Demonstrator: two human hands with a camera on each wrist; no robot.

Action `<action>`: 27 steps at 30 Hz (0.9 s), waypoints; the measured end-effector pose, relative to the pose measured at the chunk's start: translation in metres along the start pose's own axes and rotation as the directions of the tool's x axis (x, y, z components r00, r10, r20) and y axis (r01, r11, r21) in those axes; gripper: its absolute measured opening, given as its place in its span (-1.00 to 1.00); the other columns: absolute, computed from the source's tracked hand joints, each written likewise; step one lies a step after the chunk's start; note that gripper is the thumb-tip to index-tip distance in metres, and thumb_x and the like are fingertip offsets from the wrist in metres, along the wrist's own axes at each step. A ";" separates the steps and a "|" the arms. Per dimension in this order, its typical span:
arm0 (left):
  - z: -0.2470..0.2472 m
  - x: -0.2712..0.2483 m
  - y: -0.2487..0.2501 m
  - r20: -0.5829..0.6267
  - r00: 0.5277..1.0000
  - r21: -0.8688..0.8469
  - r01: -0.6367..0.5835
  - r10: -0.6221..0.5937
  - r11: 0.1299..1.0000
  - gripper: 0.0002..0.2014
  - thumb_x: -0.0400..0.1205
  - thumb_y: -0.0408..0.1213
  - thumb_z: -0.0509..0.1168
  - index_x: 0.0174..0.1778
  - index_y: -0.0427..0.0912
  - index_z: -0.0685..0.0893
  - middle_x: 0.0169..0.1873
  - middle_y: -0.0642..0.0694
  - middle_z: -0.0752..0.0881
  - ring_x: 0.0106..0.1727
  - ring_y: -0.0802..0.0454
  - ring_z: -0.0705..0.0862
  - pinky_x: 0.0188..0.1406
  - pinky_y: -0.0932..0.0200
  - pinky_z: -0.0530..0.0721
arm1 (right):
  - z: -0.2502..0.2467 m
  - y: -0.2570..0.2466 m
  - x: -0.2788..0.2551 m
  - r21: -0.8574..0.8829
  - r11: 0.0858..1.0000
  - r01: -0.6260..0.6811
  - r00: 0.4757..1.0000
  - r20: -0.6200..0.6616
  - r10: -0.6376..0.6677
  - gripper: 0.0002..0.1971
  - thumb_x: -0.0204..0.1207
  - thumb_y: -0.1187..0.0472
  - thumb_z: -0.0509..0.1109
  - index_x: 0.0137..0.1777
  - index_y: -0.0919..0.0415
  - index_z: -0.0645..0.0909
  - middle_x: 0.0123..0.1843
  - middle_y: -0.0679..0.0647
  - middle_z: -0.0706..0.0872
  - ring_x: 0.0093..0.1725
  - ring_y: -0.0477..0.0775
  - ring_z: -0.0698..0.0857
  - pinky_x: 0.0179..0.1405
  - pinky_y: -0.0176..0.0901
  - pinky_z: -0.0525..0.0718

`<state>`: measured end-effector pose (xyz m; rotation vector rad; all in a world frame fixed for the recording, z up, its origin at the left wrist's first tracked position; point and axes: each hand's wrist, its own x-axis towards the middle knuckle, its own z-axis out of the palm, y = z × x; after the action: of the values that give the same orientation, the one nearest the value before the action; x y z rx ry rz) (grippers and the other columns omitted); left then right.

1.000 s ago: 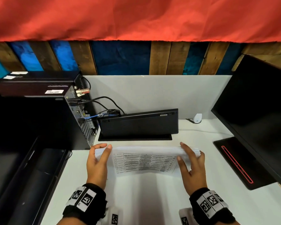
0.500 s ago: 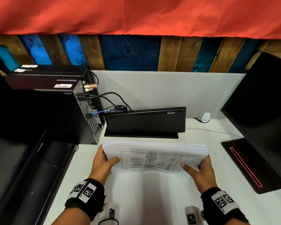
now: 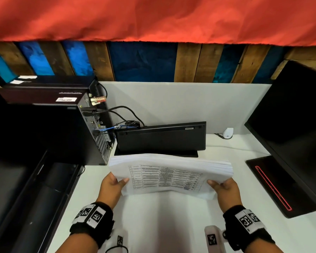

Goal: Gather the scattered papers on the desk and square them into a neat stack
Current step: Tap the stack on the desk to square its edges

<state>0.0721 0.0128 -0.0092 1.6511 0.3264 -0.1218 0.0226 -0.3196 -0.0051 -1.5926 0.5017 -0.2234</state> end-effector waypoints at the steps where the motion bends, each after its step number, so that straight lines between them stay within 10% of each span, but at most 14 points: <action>1: -0.002 0.000 0.002 -0.014 1.000 0.010 -0.013 0.013 1.000 -0.95 0.60 -0.62 0.31 -0.09 -0.45 0.61 -0.15 -0.12 0.78 -0.05 -0.13 0.76 -0.22 0.33 0.69 | -0.003 -0.001 0.000 0.008 1.000 0.006 1.000 0.009 -0.006 -0.71 0.43 0.57 0.41 0.05 0.22 0.66 -0.22 -0.11 0.84 -0.14 -0.15 0.79 -0.15 -0.44 0.68; 4: -0.009 0.002 0.002 0.044 0.999 0.045 0.000 -0.002 0.999 -0.87 0.58 -0.62 0.33 0.03 -0.57 0.62 -0.15 -0.15 0.83 -0.04 -0.05 0.81 -0.14 0.30 0.67 | -0.009 -0.001 -0.001 -0.013 1.000 -0.010 0.999 0.037 0.011 -0.71 0.40 0.57 0.45 0.04 0.24 0.68 -0.27 -0.20 0.85 -0.23 -0.29 0.79 -0.22 -0.50 0.69; 7: -0.007 -0.007 0.003 0.083 0.996 0.114 0.000 -0.010 0.994 -0.81 0.59 -0.58 0.34 -0.31 -0.28 0.64 -0.47 -0.04 0.78 -0.42 0.10 0.67 -0.43 0.38 0.58 | -0.009 0.003 -0.004 -0.062 0.998 -0.013 0.999 0.052 0.016 -0.70 0.34 0.61 0.49 -0.11 0.20 0.68 -0.26 -0.08 0.81 -0.13 0.01 0.78 -0.24 -0.41 0.67; 11: -0.009 -0.005 0.008 0.032 0.998 0.196 -0.063 0.057 0.979 -0.90 0.46 -0.44 0.30 -0.38 -0.26 0.62 -0.35 -0.19 0.67 -0.22 -0.06 0.59 -0.29 0.17 0.56 | -0.005 -0.015 -0.006 -0.091 0.995 0.037 0.999 0.020 -0.036 -0.66 0.40 0.60 0.43 -0.26 0.10 0.59 -0.26 0.03 0.67 -0.15 0.05 0.59 -0.29 -0.39 0.54; 15: -0.012 -0.005 0.018 0.062 0.991 0.158 -0.131 0.122 0.979 -0.83 0.62 -0.54 0.31 -0.02 -0.21 0.74 -0.13 -0.05 0.80 -0.08 0.04 0.72 0.01 0.06 0.65 | -0.012 -0.020 -0.005 0.001 0.998 0.059 0.998 0.026 -0.059 -0.66 0.36 0.60 0.47 -0.21 0.09 0.66 -0.35 -0.14 0.80 -0.27 -0.17 0.74 -0.22 -0.37 0.65; 20: -0.001 -0.013 0.002 0.045 0.997 0.142 -0.060 0.055 0.988 -0.82 0.62 -0.57 0.31 -0.05 -0.20 0.69 -0.20 -0.09 0.73 -0.09 -0.04 0.63 -0.09 0.06 0.57 | -0.001 0.008 -0.011 -0.072 0.997 -0.017 0.999 0.032 0.019 -0.71 0.38 0.57 0.48 -0.14 0.13 0.66 -0.25 -0.08 0.78 -0.07 0.11 0.73 -0.11 -0.24 0.63; 25: -0.010 -0.013 0.012 0.055 0.983 0.171 -0.184 0.177 0.968 -0.89 0.57 -0.37 0.28 -0.22 -0.12 0.68 -0.27 -0.05 0.73 -0.19 0.07 0.63 -0.16 0.23 0.61 | -0.006 -0.018 -0.010 -0.035 0.997 0.076 0.997 0.011 -0.075 -0.61 0.40 0.62 0.42 -0.20 0.04 0.61 -0.26 -0.15 0.71 -0.23 -0.24 0.67 -0.27 -0.64 0.56; 27: -0.011 -0.011 0.014 0.057 0.981 0.158 -0.191 0.185 0.969 -0.91 0.55 -0.36 0.31 -0.15 -0.13 0.72 -0.17 -0.06 0.77 -0.12 0.10 0.67 -0.05 0.18 0.64 | -0.008 -0.021 -0.010 -0.034 0.996 0.087 0.996 0.009 -0.087 -0.62 0.41 0.59 0.44 -0.20 0.01 0.61 -0.22 -0.16 0.71 -0.17 -0.18 0.64 -0.19 -0.50 0.57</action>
<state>0.0643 0.0211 0.0080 1.8302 0.1288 -0.0406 0.0141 -0.3215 0.0177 -1.6502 0.4331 -0.2756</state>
